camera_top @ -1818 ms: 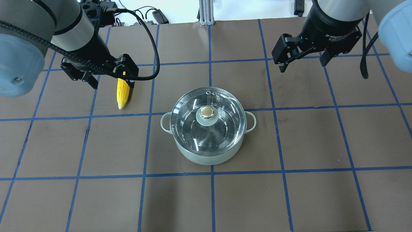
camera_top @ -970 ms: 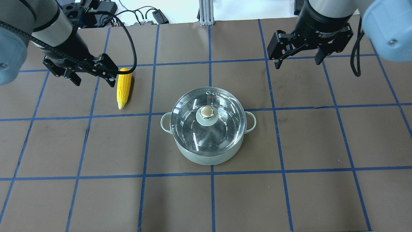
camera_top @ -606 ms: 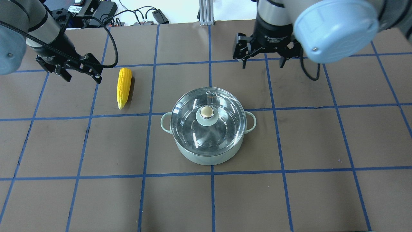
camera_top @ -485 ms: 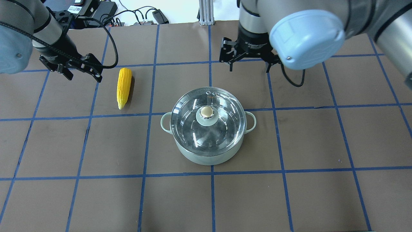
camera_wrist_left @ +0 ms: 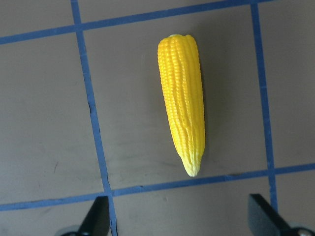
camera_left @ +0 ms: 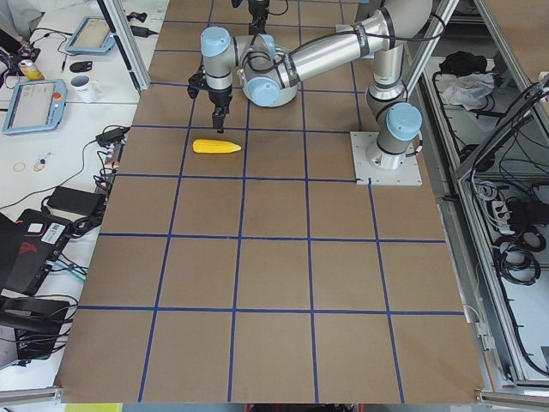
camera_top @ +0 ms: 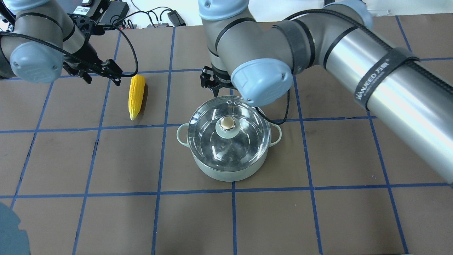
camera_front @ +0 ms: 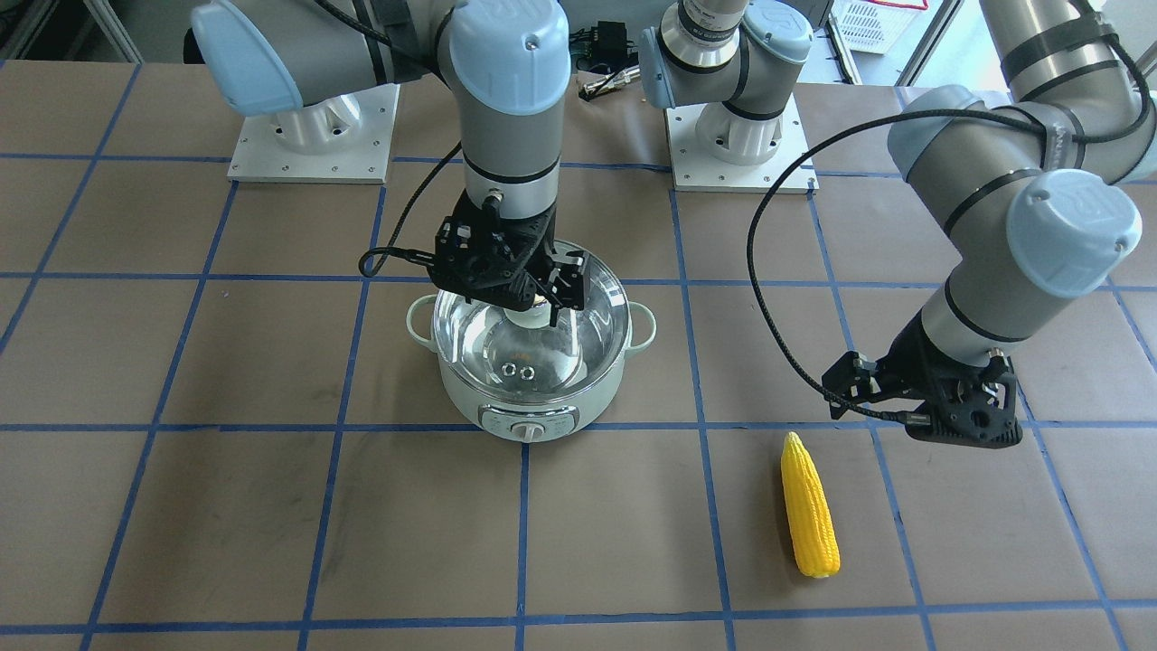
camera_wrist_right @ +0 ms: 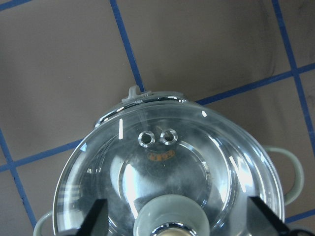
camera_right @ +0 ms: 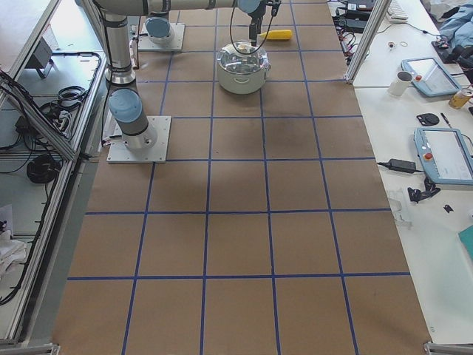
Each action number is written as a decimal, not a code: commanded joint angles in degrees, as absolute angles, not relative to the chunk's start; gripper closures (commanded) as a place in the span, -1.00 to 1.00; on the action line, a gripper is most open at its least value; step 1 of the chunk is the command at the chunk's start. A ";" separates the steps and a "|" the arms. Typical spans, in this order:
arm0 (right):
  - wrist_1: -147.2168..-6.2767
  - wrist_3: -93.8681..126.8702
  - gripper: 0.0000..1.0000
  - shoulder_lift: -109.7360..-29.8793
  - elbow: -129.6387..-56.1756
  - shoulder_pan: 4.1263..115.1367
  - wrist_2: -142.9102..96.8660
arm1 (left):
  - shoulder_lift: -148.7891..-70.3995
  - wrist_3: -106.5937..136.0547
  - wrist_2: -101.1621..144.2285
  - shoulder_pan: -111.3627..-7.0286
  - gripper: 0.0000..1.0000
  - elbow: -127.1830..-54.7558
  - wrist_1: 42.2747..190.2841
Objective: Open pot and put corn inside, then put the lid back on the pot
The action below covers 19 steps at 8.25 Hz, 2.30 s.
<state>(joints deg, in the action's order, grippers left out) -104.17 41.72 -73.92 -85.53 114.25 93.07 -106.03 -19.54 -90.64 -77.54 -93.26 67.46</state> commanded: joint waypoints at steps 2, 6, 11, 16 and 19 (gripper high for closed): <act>-105.47 48.08 -1.00 -72.07 -89.20 117.68 92.99 | -115.64 -16.61 -88.17 -77.52 -1.00 -93.25 59.43; -105.47 47.20 -0.95 -72.16 -89.30 117.69 93.16 | -118.65 -11.89 -87.02 -77.52 -1.00 -93.08 58.71; -104.68 43.08 -0.64 -72.33 -89.38 117.51 93.34 | -123.13 -7.85 -86.66 -77.61 -1.00 -92.90 55.37; -104.06 37.90 -0.62 -72.42 -89.65 117.25 93.16 | -123.14 -0.35 -83.67 -77.61 1.00 -92.64 56.07; -103.97 35.52 0.38 -72.42 -89.65 117.25 92.99 | -119.55 -0.35 -84.55 -78.13 1.00 -92.55 60.88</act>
